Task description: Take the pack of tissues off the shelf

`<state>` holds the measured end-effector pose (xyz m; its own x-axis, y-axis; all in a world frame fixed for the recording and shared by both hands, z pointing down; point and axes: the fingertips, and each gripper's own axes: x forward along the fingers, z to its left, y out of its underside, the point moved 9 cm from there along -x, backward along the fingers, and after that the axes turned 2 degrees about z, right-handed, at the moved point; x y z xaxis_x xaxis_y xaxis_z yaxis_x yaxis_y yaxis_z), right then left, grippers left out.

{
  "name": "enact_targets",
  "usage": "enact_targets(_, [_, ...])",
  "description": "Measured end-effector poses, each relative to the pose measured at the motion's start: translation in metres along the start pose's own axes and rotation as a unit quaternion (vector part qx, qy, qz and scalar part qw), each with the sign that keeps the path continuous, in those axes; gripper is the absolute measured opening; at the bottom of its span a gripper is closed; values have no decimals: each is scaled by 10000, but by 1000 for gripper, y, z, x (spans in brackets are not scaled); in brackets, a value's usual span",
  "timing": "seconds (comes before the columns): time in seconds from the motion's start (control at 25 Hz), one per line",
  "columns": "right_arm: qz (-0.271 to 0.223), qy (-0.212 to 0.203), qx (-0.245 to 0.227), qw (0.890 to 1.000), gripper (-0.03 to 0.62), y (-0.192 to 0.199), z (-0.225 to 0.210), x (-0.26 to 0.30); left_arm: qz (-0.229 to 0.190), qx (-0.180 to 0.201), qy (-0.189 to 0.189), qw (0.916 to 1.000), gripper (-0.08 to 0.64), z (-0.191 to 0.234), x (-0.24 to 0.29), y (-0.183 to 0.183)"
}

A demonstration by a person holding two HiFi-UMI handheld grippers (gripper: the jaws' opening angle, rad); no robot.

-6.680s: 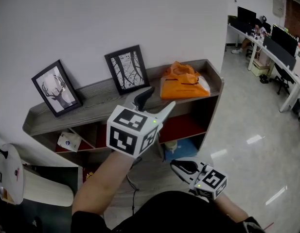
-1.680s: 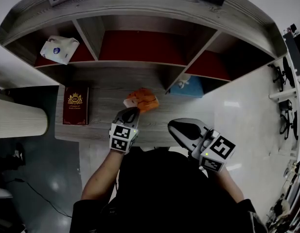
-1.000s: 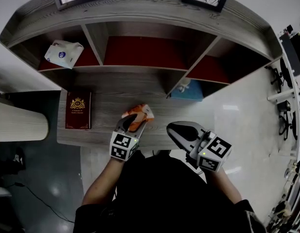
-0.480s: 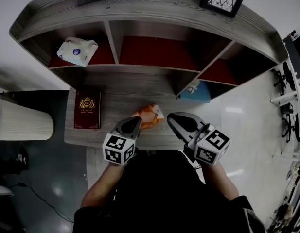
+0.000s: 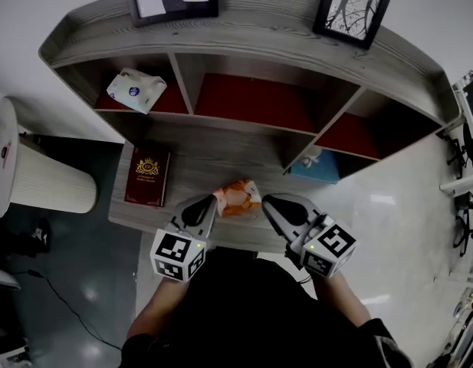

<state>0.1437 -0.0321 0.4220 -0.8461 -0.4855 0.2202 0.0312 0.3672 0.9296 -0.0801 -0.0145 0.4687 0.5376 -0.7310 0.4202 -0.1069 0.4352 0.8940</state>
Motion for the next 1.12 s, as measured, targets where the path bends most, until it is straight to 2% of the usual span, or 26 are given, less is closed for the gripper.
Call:
enact_targets(0.24, [-33,-341,-190,9992,17,-11,7,18,-332,169,-313,9988,17,20,-28,-30])
enact_targets(0.4, [84,-171,-206,9996,17,-17,15,43,-591,43,-379,9975,17,62,-40,-35])
enact_targets(0.48, [39,-111,-200,9997,17,-22,23,68,-688,29,-290,9972,17,87,-48,-36])
enact_targets(0.56, [-99,-39,-156,9998,17,-31,35,101,-703,183,-191,9972,17,116,-59,-38])
enact_targets(0.68, [-112,235,-201,9995,17,-44,59,152,-624,597,-126,9962,17,165,-85,-45])
enact_targets(0.76, [-224,278,-284,9990,17,-54,77,185,-561,973,-114,9936,17,200,-103,-51])
enact_targets(0.84, [-342,273,-344,9984,17,-62,92,214,-497,1160,3,9920,17,230,-113,-55])
enact_targets(1.0, [-293,520,-158,9981,17,-62,111,244,-407,1131,336,9922,18,258,-119,-55])
enact_targets(1.12, [-101,504,-66,9987,17,-56,118,251,-468,941,456,9934,18,262,-118,-56])
